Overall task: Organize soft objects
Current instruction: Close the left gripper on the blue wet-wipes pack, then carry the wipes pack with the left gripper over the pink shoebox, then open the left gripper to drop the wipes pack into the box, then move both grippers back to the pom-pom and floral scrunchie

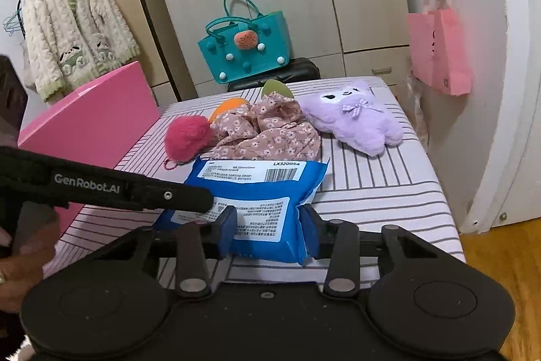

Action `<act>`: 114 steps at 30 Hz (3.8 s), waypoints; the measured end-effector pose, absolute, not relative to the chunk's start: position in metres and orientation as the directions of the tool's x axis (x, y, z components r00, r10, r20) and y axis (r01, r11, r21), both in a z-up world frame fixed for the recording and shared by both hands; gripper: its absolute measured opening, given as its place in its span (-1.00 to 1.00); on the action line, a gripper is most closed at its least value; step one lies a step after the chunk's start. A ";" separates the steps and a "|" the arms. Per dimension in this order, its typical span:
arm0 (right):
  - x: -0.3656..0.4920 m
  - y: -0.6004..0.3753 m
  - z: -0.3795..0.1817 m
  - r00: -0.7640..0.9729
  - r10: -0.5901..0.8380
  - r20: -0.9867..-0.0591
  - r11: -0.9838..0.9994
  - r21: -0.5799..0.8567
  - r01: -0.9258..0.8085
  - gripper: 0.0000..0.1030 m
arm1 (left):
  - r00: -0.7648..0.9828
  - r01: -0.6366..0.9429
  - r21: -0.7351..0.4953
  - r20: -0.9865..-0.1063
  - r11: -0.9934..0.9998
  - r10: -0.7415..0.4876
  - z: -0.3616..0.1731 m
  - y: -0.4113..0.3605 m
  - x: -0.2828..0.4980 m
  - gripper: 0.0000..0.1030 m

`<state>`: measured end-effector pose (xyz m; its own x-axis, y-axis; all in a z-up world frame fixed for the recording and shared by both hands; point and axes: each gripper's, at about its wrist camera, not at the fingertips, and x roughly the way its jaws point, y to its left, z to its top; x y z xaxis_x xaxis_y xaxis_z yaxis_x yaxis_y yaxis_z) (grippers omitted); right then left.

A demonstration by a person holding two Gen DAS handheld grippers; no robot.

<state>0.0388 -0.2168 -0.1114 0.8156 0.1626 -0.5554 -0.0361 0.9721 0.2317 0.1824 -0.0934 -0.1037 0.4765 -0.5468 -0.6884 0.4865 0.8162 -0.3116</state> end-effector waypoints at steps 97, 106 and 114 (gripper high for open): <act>0.106 0.016 0.058 0.508 0.438 -0.742 0.782 0.034 -0.623 -0.42 | 0.541 0.441 -0.078 -0.772 0.894 -0.334 0.025 0.138 0.165 0.26; 0.074 0.001 0.077 0.525 0.471 -0.709 0.774 0.046 -0.631 -0.38 | 0.574 0.439 -0.066 -0.746 0.896 -0.337 0.044 0.135 0.142 0.34; 0.045 -0.021 0.087 0.562 0.466 -0.684 0.794 0.043 -0.607 -0.34 | 0.582 0.470 -0.060 -0.729 0.881 -0.360 0.060 0.127 0.123 0.37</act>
<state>0.0448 -0.0205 0.0868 0.5617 0.4660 -0.6836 -0.6065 0.7939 0.0429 0.1232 0.1268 0.0597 0.5821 -0.3599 -0.7291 0.4696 0.8809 -0.0599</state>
